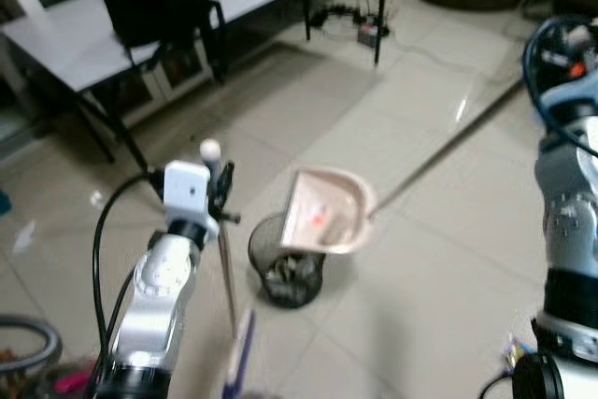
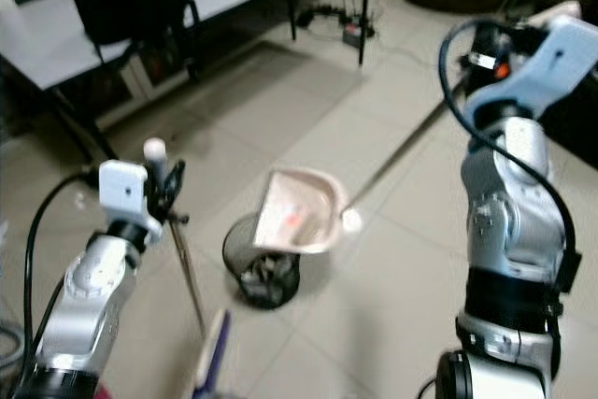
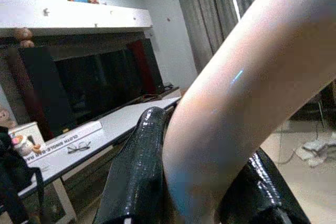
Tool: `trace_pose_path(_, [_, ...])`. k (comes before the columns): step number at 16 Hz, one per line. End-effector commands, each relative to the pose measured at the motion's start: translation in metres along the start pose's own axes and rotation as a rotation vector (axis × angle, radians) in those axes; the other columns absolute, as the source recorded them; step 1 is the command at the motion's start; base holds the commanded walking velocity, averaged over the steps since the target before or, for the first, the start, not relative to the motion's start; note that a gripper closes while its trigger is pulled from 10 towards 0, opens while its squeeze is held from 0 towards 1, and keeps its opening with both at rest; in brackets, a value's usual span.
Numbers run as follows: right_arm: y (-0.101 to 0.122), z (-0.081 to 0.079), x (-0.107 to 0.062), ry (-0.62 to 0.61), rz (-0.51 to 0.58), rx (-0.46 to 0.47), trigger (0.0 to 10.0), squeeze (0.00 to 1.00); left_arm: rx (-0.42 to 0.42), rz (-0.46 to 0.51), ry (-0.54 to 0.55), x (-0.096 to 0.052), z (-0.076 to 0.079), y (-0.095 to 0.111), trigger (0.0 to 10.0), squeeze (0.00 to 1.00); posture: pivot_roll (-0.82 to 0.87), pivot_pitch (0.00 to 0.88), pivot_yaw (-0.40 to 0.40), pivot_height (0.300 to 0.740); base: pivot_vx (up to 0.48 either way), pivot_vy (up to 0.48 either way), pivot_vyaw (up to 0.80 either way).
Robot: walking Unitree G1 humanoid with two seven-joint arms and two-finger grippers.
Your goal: Sweep floor
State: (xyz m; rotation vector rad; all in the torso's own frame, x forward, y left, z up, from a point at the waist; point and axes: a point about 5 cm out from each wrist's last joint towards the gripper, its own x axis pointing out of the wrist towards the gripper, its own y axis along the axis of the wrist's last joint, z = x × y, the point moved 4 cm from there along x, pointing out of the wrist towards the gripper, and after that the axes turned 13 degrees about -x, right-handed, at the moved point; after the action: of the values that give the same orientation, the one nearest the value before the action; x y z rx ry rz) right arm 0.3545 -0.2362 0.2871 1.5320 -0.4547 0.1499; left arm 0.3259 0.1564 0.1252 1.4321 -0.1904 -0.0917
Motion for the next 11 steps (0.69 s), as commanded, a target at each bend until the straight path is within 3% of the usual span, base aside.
trace_pose_path(1, [0.009,-0.010,-0.001,0.029,0.048,0.044,10.0,0.00,0.029,0.026,0.018,-0.001,-0.008,0.008,10.0,0.00,0.00,0.025,0.077,0.740,0.307,0.000,0.00])
trace_pose_path(7, [0.008,-0.007,0.000,0.013,0.058,0.040,10.0,0.00,0.022,-0.001,0.022,-0.005,-0.008,0.002,10.0,0.00,0.01,0.034,0.076,0.740,0.000,0.000,0.00])
trace_pose_path(11, [0.005,-0.020,0.000,0.072,0.101,-0.016,10.0,0.00,0.024,-0.011,0.024,-0.006,-0.009,0.000,10.0,0.00,0.01,0.039,0.077,0.740,0.000,0.000,0.00])
